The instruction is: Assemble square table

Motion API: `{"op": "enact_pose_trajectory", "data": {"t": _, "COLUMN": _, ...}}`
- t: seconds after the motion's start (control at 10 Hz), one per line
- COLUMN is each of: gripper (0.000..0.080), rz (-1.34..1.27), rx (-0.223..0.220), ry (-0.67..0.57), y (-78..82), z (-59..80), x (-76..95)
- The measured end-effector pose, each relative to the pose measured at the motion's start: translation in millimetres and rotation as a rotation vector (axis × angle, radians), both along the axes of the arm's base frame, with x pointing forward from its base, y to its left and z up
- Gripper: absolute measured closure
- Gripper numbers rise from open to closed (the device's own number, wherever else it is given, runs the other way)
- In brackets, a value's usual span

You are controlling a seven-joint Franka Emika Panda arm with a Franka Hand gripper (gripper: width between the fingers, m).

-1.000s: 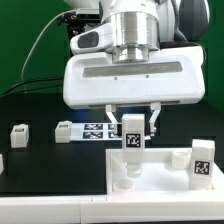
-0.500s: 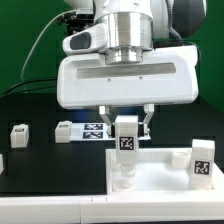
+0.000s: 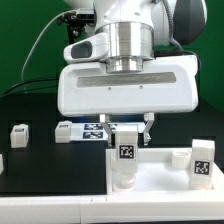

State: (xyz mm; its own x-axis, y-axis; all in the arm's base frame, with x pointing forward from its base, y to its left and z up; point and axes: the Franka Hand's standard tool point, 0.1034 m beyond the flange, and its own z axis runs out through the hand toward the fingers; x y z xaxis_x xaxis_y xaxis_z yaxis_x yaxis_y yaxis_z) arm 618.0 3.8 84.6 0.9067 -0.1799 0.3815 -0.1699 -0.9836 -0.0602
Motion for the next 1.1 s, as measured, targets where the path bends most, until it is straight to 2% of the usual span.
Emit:
{"op": "enact_pose_trajectory", "data": {"t": 0.6, "gripper": 0.0515, "rz": -0.005, "rx": 0.001, "ry": 0.033, "y": -0.7, "z": -16.1, "x": -4.5}}
{"op": "enact_pose_trajectory", "data": {"t": 1.0, "gripper": 0.0515, "rz": -0.005, "rx": -0.011, "ry": 0.002, "y": -1.7, "z": -17.1, "x": -1.0}}
{"op": "enact_pose_trajectory", "data": {"t": 1.1, "gripper": 0.0334, "rz": -0.005, "rx": -0.008, "ry": 0.012, "y": -1.3, "z": -18.0, "x": -1.9}}
